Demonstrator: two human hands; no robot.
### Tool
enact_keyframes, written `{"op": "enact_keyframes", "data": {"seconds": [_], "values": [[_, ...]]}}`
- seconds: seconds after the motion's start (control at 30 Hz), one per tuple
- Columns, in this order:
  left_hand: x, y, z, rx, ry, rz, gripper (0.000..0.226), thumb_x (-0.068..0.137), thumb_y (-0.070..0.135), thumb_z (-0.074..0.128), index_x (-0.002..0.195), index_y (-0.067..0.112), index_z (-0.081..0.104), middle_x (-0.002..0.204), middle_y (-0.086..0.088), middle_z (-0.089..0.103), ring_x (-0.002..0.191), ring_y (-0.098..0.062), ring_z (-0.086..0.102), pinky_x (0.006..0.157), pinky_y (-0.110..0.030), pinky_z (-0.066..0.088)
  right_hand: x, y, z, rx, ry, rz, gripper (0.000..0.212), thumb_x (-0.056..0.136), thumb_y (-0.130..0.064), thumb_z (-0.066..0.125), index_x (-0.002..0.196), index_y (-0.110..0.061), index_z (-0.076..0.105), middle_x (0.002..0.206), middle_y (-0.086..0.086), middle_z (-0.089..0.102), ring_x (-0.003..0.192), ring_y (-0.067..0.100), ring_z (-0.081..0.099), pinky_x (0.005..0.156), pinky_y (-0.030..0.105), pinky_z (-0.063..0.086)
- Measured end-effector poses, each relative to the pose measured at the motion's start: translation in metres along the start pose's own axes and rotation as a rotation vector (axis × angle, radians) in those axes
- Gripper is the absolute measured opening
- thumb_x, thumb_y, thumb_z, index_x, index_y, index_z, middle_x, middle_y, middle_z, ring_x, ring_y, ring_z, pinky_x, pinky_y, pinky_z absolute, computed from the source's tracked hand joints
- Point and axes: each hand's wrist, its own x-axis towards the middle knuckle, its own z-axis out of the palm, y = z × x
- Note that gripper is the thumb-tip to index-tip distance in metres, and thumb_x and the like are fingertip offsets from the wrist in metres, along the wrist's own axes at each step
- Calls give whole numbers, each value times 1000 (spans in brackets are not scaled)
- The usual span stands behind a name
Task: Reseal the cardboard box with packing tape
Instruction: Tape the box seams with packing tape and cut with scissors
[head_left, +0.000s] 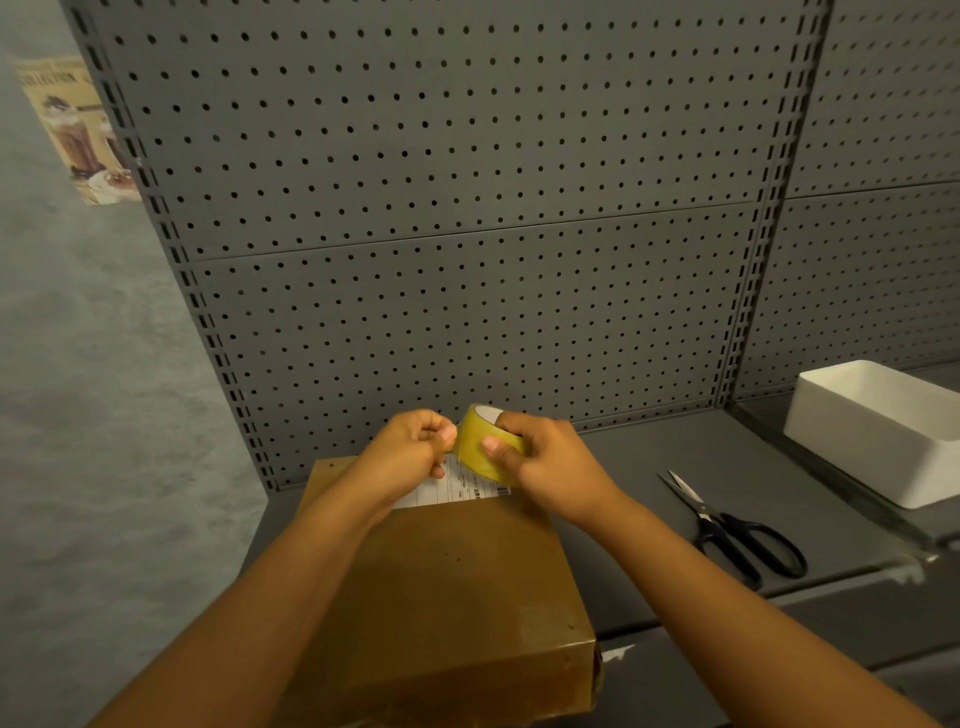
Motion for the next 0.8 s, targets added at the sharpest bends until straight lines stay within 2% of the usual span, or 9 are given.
{"op": "enact_keyframes", "data": {"seconds": [0.1, 0.17, 0.27, 0.37, 0.47, 0.53, 0.6, 0.8], "values": [[0, 1, -1, -93, 6, -69, 24, 98, 31, 48, 91, 10, 58, 77, -3, 54, 68, -13, 51, 72, -30, 50, 1, 2, -1, 37, -8, 7, 16, 96, -31, 55, 79, -28, 55, 72, -4, 57, 66, 16, 55, 59, 30, 42], [2, 1, -1, -1, 40, -62, 29, 93, 41, 54, 96, 13, 55, 78, -2, 56, 69, -14, 54, 73, -33, 52, 1, 2, -1, 44, -16, -4, 17, 95, -30, 56, 80, -24, 57, 73, -1, 59, 67, 18, 56, 62, 33, 44], [5, 0, 2, 101, 130, 6, 18, 92, 35, 60, 94, 18, 54, 77, 0, 58, 72, -17, 56, 71, -36, 50, 1, 3, 0, 38, -25, -11, 16, 95, -30, 57, 80, -23, 58, 72, -2, 58, 65, 15, 53, 61, 32, 43], [7, 1, 9, 217, 195, 80, 17, 94, 32, 57, 82, 19, 57, 73, 1, 57, 74, -17, 56, 66, -29, 43, 2, 3, -1, 70, -25, 6, 15, 95, -31, 56, 82, -24, 58, 72, -3, 58, 64, 13, 52, 60, 29, 42], [9, 3, 13, 265, 266, 118, 16, 93, 28, 59, 78, 20, 57, 81, -3, 58, 72, -15, 52, 60, -25, 38, 1, 2, -3, 101, -20, 17, 20, 95, -29, 56, 75, -28, 55, 68, -6, 55, 60, 10, 49, 57, 25, 39], [8, 6, 13, 177, 218, 81, 11, 93, 25, 58, 84, 19, 58, 83, -1, 61, 77, -15, 57, 71, -30, 49, -1, 2, -3, 104, -21, 22, 23, 95, -28, 56, 72, -30, 53, 67, -7, 54, 60, 9, 49, 58, 25, 39], [7, 8, 13, 71, 179, 38, 6, 94, 20, 57, 88, 19, 59, 85, -1, 63, 80, -16, 59, 81, -36, 51, -1, 1, -3, 82, -25, 19, 25, 95, -29, 56, 71, -32, 51, 66, -8, 53, 60, 9, 48, 58, 26, 38], [4, 10, 15, 49, 143, 17, 17, 95, 9, 48, 85, 18, 57, 79, 1, 57, 76, -14, 52, 78, -34, 48, 0, -2, -3, 29, -34, 19, 24, 96, -29, 55, 73, -24, 52, 65, -4, 52, 58, 11, 45, 55, 27, 35]]}}
